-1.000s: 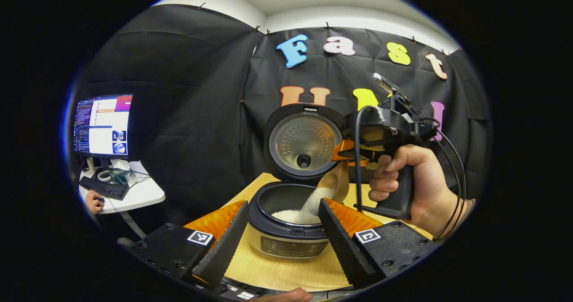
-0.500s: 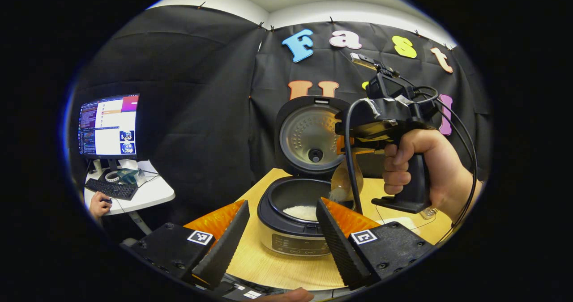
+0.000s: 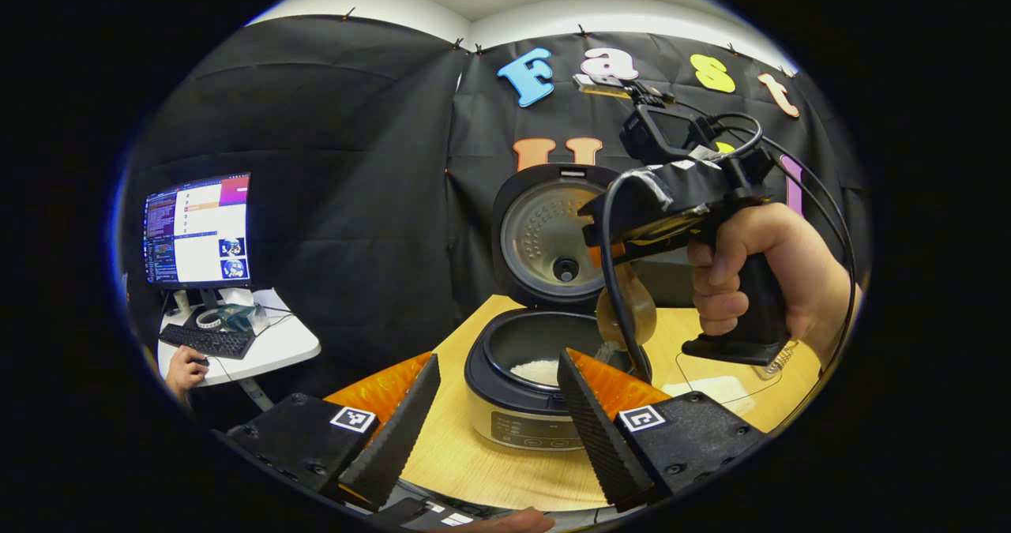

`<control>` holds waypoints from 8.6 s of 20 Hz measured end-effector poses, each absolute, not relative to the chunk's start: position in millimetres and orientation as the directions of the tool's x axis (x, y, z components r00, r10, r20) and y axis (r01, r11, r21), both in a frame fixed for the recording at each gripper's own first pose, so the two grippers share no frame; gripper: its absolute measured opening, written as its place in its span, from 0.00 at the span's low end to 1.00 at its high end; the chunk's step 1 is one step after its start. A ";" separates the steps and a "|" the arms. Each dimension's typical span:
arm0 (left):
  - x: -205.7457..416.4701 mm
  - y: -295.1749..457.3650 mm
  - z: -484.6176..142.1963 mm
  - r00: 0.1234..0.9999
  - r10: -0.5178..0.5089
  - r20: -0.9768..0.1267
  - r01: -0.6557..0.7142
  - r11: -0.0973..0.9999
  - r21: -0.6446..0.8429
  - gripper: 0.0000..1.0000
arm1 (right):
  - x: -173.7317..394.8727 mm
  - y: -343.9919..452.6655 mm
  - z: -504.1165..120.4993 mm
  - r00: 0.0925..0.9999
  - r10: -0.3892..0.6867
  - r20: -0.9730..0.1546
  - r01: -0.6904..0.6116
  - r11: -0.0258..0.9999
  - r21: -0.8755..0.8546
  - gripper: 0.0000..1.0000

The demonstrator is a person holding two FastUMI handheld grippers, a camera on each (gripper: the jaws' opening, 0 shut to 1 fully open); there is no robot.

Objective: Close the left gripper, press the button to open the rice cooker; take a wooden spoon from the chopstick holder with the right hand, scoop a spoonful of rice and pour it into the rice cooker, then put the wooden spoon back into the chopstick holder.

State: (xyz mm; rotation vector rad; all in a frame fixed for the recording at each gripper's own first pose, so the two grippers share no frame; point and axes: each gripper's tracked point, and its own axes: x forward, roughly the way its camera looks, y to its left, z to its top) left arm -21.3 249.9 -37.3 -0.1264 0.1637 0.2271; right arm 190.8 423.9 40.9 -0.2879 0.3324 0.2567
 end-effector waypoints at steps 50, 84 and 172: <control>13.6 166.1 -21.3 0.979 0.150 -0.139 -0.161 0.984 -0.072 0.95 | 229.8 -71.3 -21.6 0.919 -0.263 -0.294 0.270 0.963 -0.018 0.06; 49.2 139.2 70.3 0.991 0.129 -0.026 -0.129 0.992 0.003 0.95 | 91.0 -62.4 -27.4 0.985 -0.113 -0.132 0.119 0.992 0.035 0.92; 73.1 207.2 -63.6 0.981 0.157 -0.116 -0.163 0.985 -0.047 0.94 | -4.8 21.4 -21.0 0.992 0.116 -0.050 -0.117 0.993 -0.005 0.95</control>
